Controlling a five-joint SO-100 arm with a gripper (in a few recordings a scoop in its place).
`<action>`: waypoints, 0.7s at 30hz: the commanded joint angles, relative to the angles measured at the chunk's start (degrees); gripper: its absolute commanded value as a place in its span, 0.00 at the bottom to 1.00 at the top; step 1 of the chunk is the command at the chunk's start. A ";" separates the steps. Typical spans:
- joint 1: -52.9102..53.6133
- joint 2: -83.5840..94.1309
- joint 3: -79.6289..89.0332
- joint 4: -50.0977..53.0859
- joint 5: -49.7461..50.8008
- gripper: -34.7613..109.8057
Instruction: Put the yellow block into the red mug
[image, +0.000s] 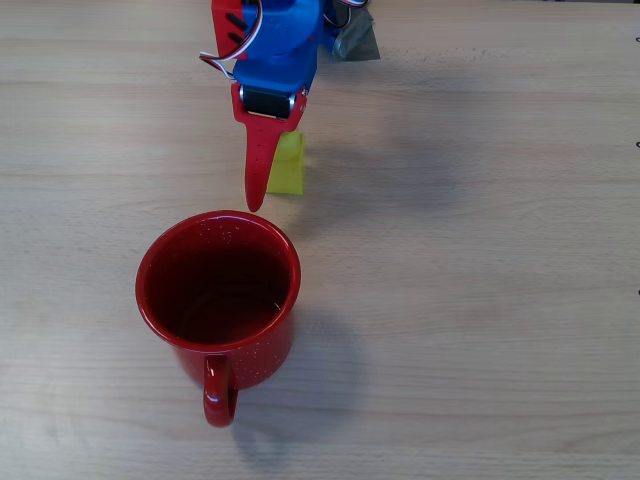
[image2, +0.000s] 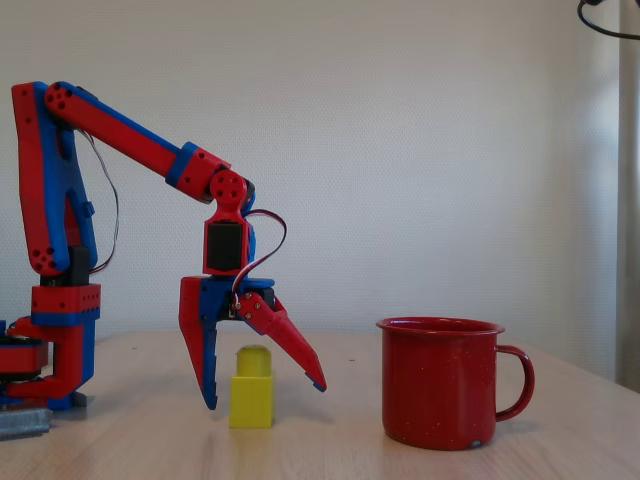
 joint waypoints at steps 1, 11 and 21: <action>-0.53 2.29 -0.35 -0.18 0.35 0.56; -1.58 2.99 0.35 -1.67 0.18 0.46; -1.49 3.08 1.23 -3.60 -2.11 0.25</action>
